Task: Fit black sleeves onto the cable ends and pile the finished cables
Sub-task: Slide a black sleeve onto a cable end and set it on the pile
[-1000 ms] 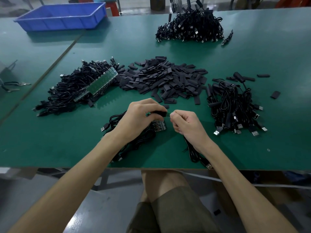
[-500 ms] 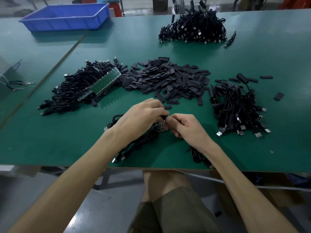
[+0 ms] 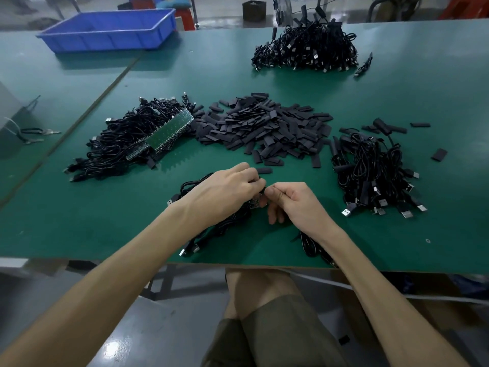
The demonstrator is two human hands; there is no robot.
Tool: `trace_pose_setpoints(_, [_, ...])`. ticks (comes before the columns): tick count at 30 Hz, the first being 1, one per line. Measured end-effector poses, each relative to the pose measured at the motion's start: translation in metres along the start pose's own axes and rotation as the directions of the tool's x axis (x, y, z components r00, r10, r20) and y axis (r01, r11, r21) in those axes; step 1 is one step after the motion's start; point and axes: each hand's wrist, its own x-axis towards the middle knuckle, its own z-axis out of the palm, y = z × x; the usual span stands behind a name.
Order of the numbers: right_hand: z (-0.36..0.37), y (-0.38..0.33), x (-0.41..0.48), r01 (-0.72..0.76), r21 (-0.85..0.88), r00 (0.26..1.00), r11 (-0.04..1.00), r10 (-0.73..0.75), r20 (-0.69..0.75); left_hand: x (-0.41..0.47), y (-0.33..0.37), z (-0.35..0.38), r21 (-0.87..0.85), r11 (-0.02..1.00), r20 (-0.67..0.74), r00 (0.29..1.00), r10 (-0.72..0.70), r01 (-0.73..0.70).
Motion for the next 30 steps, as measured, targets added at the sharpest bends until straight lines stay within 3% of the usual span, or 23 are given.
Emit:
trace_pose_setpoints(10, [0.002, -0.002, 0.001, -0.001, 0.071, 1.0, 0.998, 0.0, 0.006, -0.012, 0.002, -0.006, -0.15, 0.989, -0.095, 0.995, -0.017, 0.003])
trace_pose_setpoints(21, [0.004, -0.003, 0.0, -0.014, 0.133, 1.0, 0.991, 0.011, 0.021, -0.01, 0.005, -0.003, -0.12, 0.989, -0.169, 0.984, 0.063, -0.084])
trace_pose_setpoints(30, [-0.004, -0.004, -0.001, 0.003, 0.123, 1.0, 0.992, -0.005, 0.015, -0.013, -0.005, 0.006, -0.423, 0.9, -0.186, 0.963, -0.197, 0.103])
